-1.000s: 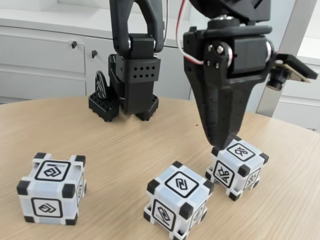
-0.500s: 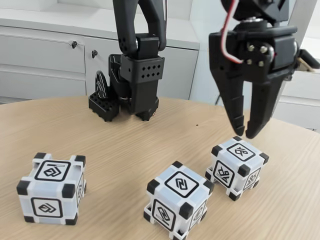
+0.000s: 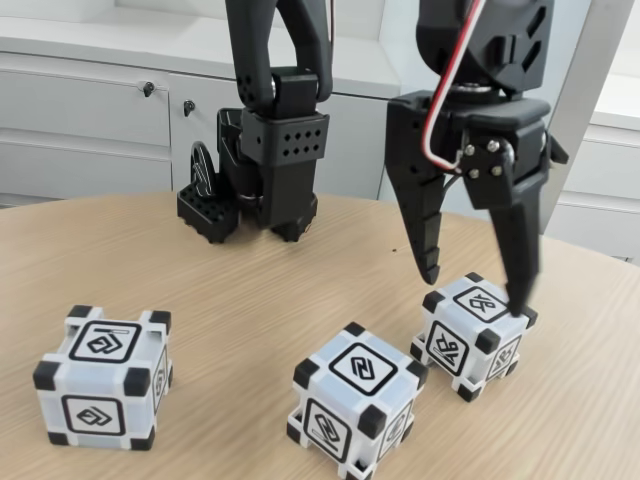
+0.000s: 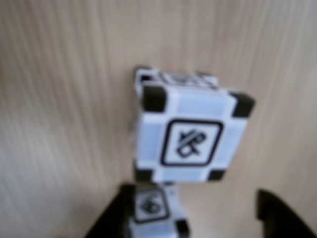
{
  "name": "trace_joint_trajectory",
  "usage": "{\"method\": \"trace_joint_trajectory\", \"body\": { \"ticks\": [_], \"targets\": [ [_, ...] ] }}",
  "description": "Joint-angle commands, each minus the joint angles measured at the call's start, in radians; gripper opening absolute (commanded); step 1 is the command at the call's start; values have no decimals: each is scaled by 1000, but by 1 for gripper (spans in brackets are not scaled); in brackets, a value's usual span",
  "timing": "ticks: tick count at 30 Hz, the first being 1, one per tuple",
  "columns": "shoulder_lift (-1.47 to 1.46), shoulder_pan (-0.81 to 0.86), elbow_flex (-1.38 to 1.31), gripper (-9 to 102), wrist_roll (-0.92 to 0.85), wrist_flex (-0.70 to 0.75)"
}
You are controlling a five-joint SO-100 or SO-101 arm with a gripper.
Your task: Stack cubes from left to right.
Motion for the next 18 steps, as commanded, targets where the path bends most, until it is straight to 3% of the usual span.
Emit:
{"method": "trace_joint_trajectory", "body": {
  "ticks": [1, 8, 18],
  "targets": [
    [5, -2, -5, 28, -34, 3],
    [5, -2, -5, 31, -100, -5],
    [3, -5, -8, 30, 71, -12]
  ]
}}
